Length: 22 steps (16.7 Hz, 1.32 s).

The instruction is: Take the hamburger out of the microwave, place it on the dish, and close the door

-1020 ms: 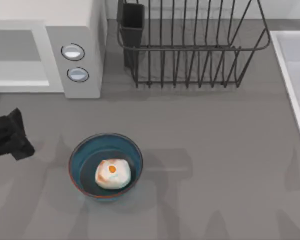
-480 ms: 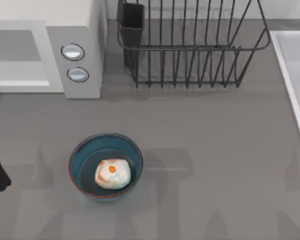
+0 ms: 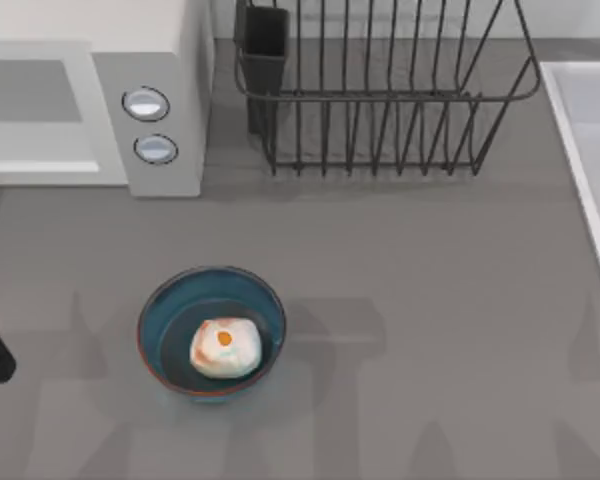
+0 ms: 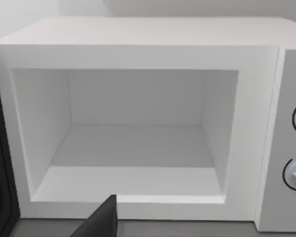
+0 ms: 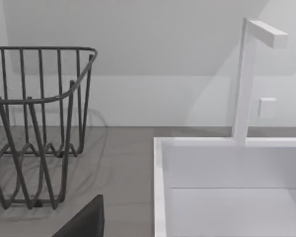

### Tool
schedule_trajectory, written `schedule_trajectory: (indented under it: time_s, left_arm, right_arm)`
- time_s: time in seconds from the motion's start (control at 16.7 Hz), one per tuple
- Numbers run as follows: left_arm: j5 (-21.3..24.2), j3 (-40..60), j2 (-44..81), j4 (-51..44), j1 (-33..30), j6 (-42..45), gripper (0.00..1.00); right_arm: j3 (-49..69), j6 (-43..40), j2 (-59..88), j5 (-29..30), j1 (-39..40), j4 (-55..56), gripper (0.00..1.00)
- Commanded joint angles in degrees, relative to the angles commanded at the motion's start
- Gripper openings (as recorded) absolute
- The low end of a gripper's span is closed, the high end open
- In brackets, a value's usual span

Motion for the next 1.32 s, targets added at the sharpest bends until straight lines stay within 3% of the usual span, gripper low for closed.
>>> schedule_trajectory:
  time_s: [0.6,1.32]
  left_arm:
    - [0.0,0.0,0.0,0.0,0.0,0.0,0.02]
    - [-0.8,-0.5,2.2,2.3,-0.9,0.0,0.0]
  right_arm:
    - [0.0,0.0,0.0,0.0,0.0,0.0,1.0]
    - [0.0,0.0,0.0,0.0,0.0,0.0,1.0]
